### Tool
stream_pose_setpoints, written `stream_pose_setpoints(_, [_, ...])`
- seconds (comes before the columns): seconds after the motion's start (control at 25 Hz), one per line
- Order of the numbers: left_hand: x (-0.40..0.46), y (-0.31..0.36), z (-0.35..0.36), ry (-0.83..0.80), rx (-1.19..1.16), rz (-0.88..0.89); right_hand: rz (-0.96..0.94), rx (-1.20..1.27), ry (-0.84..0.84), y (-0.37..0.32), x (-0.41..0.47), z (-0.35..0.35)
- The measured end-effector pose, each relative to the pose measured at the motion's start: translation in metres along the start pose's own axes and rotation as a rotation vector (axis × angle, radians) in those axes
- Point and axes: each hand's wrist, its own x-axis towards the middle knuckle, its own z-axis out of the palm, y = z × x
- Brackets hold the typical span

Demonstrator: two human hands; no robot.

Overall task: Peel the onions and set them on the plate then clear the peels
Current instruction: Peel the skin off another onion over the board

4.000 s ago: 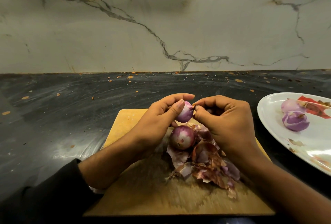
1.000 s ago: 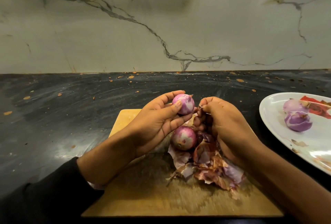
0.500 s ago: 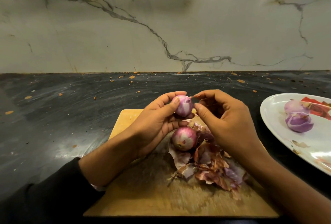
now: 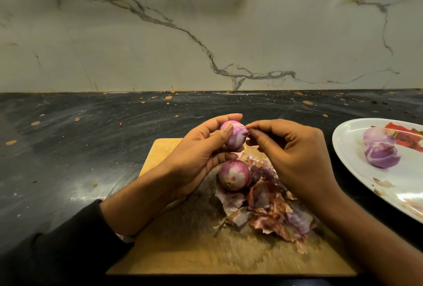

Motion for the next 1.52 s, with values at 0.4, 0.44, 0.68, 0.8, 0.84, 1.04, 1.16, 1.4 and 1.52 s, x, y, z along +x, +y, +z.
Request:
stream_pose_setpoints(0.4, [-0.0025,-0.0002,0.0038,-0.012,0.108,0.036,-0.107,-0.211,0.009,0.0,0.0014,0.0023])
stream_pose_setpoints(0.44, [-0.0025,0.0002,0.004,-0.014,0.114,0.035,-0.069,-0.187,0.009,-0.0008,0.0006,0.0032])
stream_pose_setpoints(0.68, [-0.0039,0.0025,0.0047,-0.052,0.077,0.035,0.437,0.271,-0.03,-0.0043,0.0053,0.0009])
stream_pose_setpoints(0.8, [-0.0042,0.0023,0.0039,-0.054,0.056,0.032,0.532,0.176,-0.087,-0.0022,0.0078,-0.0015])
stream_pose_setpoints(0.84, [-0.004,0.0022,0.0033,-0.045,0.064,0.033,0.496,0.128,-0.116,-0.0032,0.0072,-0.0009])
stream_pose_setpoints(1.04, [-0.0027,0.0005,0.0009,0.024,0.064,0.029,0.35,-0.096,-0.256,-0.0069,0.0039,-0.0002])
stream_pose_setpoints(1.16, [-0.0025,0.0016,0.0005,0.068,0.067,0.026,0.316,-0.078,-0.19,-0.0047,0.0049,-0.0024])
stream_pose_setpoints(1.4, [-0.0015,0.0003,0.0002,0.079,0.041,0.013,0.306,-0.019,-0.175,-0.0019,0.0029,-0.0003])
stream_pose_setpoints(1.52, [-0.0005,-0.0015,-0.0001,0.078,0.049,0.024,0.238,-0.037,-0.12,-0.0029,0.0019,0.0022])
